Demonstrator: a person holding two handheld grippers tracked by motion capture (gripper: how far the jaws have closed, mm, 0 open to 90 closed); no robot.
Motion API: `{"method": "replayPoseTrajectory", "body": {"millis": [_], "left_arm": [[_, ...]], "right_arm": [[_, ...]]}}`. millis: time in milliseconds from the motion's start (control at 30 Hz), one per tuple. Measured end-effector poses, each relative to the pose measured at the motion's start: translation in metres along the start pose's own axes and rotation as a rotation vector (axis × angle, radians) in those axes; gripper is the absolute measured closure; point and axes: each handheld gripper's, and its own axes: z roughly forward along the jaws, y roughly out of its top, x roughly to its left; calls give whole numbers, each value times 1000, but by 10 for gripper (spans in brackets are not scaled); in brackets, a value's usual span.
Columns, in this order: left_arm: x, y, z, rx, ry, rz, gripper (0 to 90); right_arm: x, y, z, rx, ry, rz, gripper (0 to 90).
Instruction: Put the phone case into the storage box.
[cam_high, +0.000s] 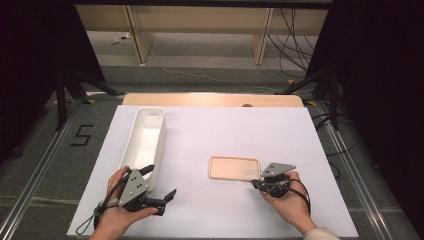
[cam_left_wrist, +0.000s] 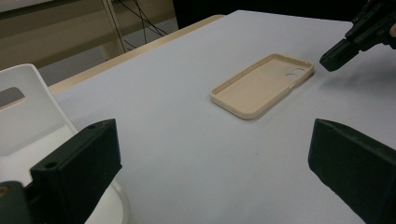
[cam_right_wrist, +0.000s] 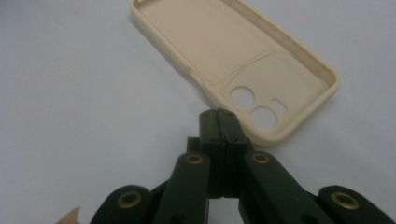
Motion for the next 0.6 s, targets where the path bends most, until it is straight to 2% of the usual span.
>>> {"method": "replayPoseTrajectory", "body": {"millis": [200, 600], "left_arm": [[0, 0, 0, 0, 0, 1, 18], [-1, 0, 0, 0, -3, 1, 18]], "right_arm": [[-2, 0, 5, 20, -29, 0, 900], [-4, 1, 12, 61, -54, 10, 900]]}}
